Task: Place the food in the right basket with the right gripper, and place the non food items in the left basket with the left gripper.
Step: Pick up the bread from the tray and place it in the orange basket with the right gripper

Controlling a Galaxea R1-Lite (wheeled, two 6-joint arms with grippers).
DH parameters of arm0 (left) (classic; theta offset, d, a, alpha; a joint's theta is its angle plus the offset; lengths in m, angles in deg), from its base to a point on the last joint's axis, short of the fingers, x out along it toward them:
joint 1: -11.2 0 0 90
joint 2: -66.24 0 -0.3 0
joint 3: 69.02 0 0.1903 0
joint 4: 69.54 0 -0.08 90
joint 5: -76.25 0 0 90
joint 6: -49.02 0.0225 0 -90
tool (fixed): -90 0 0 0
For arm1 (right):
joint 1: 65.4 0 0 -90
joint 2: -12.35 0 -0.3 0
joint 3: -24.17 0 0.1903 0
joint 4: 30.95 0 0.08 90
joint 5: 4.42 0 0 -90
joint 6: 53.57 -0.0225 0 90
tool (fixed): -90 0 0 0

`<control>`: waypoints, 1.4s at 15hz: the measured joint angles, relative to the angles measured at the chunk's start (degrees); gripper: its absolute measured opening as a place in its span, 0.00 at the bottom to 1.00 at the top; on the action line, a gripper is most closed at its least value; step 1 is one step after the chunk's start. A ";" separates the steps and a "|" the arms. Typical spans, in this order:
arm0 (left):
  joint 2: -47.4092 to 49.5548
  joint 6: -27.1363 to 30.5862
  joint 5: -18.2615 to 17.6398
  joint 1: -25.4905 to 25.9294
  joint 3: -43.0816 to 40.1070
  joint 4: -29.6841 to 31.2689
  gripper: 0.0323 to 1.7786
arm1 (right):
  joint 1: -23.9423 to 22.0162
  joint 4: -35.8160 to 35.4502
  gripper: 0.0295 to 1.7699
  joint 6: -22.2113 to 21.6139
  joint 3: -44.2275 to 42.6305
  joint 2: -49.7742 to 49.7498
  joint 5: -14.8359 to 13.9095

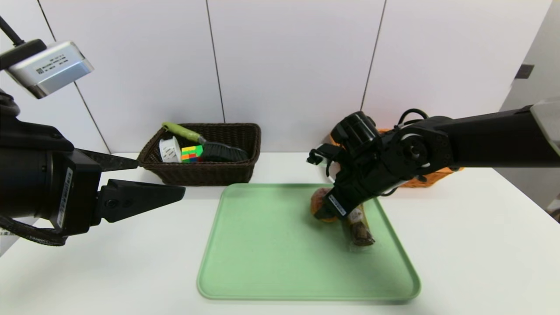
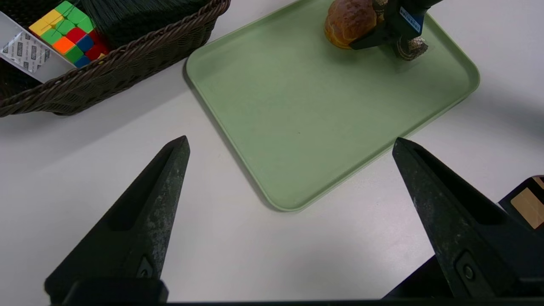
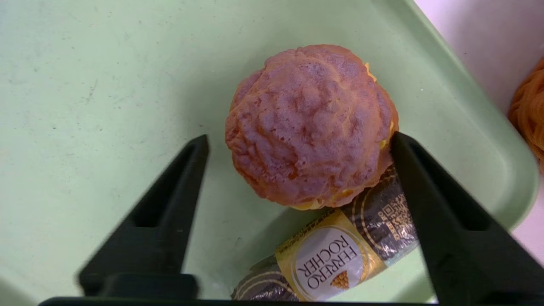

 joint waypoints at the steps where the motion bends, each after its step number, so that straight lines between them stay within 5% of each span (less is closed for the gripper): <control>1: 0.02 -0.02 0.00 -0.05 0.00 0.00 0.95 | 0.02 0.04 0.68 -0.02 0.00 0.28 -0.06; 7: 0.09 -0.15 0.02 0.00 0.06 0.02 0.95 | 0.10 0.21 0.33 -0.20 0.18 -0.13 0.79; 13: 0.29 -0.17 0.02 -0.02 0.06 0.00 0.95 | -1.16 -0.74 0.33 -0.79 0.20 -7.25 4.30; 21: 0.38 -0.17 0.10 0.06 0.06 0.06 0.95 | -10.51 -12.95 0.33 -0.96 -0.26 -14.06 2.19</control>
